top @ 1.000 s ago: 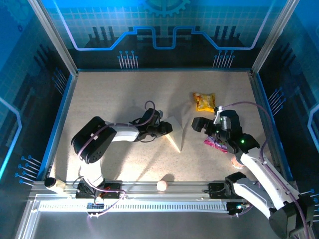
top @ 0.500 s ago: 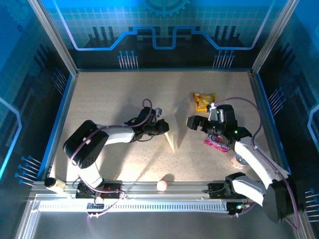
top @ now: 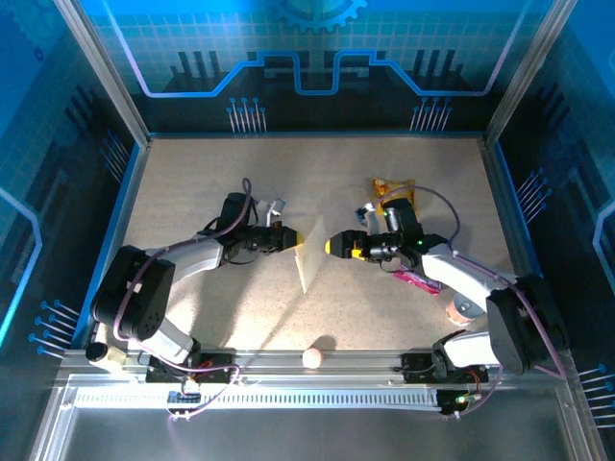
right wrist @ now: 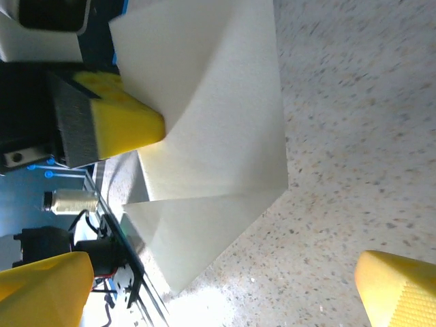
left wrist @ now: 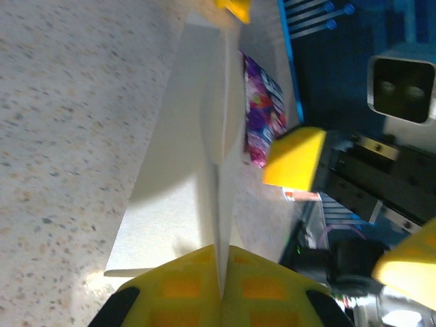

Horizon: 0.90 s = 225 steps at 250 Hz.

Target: Fold a paper plane with a square sheet of paper (fold left side to right side)

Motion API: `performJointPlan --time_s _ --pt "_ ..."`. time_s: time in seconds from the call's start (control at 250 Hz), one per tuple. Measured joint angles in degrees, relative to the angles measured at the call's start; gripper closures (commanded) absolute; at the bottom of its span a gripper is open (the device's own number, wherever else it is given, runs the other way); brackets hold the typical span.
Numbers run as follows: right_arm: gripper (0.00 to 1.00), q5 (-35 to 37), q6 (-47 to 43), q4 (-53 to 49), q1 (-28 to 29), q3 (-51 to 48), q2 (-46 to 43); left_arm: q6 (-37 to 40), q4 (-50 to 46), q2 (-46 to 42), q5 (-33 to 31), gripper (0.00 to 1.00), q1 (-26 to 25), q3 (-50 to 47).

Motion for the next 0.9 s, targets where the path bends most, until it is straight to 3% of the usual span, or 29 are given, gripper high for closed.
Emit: performJointPlan --time_s 0.204,0.495,0.671,0.899 --pt "0.01 0.85 2.12 4.81 3.23 -2.14 0.94 2.19 -0.39 0.00 8.22 1.00 0.63 0.44" --pt "0.00 -1.27 3.04 9.42 3.61 -2.27 3.63 2.43 -0.55 0.72 11.23 1.00 0.85 0.46" --pt "0.06 -5.38 3.06 12.17 3.43 -0.02 9.55 2.16 0.76 1.22 11.89 1.00 0.85 0.46" --pt "0.19 -9.35 3.52 17.00 1.40 -0.02 9.81 4.09 -2.51 1.22 11.85 1.00 0.85 0.66"
